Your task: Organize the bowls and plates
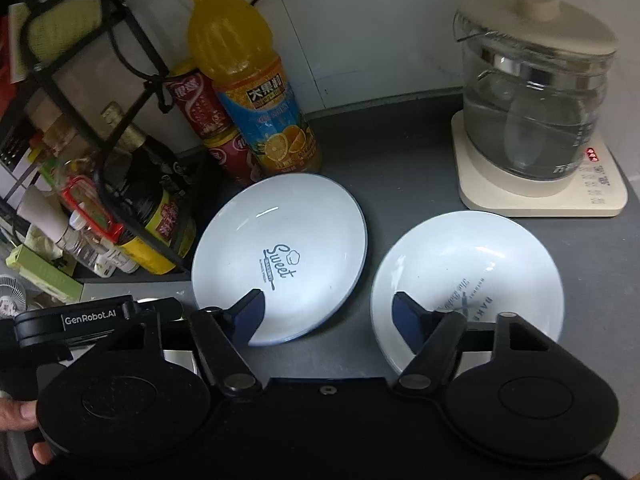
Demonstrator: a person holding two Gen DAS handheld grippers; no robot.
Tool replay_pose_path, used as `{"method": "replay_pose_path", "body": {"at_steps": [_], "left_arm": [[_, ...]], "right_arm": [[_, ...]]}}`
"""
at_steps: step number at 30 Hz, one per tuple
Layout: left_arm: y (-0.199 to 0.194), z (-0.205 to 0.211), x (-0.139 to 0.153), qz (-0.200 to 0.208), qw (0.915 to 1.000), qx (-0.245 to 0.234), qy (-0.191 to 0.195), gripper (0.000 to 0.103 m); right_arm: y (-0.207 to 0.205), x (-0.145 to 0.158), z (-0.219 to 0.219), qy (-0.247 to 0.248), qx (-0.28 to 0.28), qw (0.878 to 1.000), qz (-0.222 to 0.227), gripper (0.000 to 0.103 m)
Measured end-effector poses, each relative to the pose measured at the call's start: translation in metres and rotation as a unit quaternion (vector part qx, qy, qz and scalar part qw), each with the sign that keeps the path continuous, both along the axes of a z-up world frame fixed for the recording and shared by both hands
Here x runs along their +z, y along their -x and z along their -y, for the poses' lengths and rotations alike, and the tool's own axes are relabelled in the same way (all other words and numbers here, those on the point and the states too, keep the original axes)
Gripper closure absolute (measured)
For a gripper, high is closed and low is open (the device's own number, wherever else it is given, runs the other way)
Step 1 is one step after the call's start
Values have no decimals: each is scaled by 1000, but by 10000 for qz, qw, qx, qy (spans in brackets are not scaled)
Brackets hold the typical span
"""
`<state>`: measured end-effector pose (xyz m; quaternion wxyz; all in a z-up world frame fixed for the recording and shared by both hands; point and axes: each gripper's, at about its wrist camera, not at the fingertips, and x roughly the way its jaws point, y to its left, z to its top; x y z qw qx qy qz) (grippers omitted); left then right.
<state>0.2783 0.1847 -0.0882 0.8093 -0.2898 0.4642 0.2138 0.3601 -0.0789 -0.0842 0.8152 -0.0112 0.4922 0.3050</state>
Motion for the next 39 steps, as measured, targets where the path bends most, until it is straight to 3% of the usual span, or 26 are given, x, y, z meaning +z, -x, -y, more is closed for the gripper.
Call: {"method": "replay_pose_path", "body": {"at_steps": [6, 16, 27, 39], "left_arm": [[-8, -23, -18, 55, 9989, 272, 366, 51], [-18, -50, -49, 24, 9939, 564, 949, 72], [-25, -57, -73, -12, 9904, 721, 1182, 80], [-31, -56, -87, -62, 9887, 785, 1279, 87]], "right_arm": [[-28, -13, -11, 40, -51, 9997, -216, 52], [-63, -33, -38, 127, -205, 9975, -663, 64], [-95, -51, -63, 330, -123, 9948, -959, 79], [-116, -48, -83, 544, 92, 9960, -702, 82]]}}
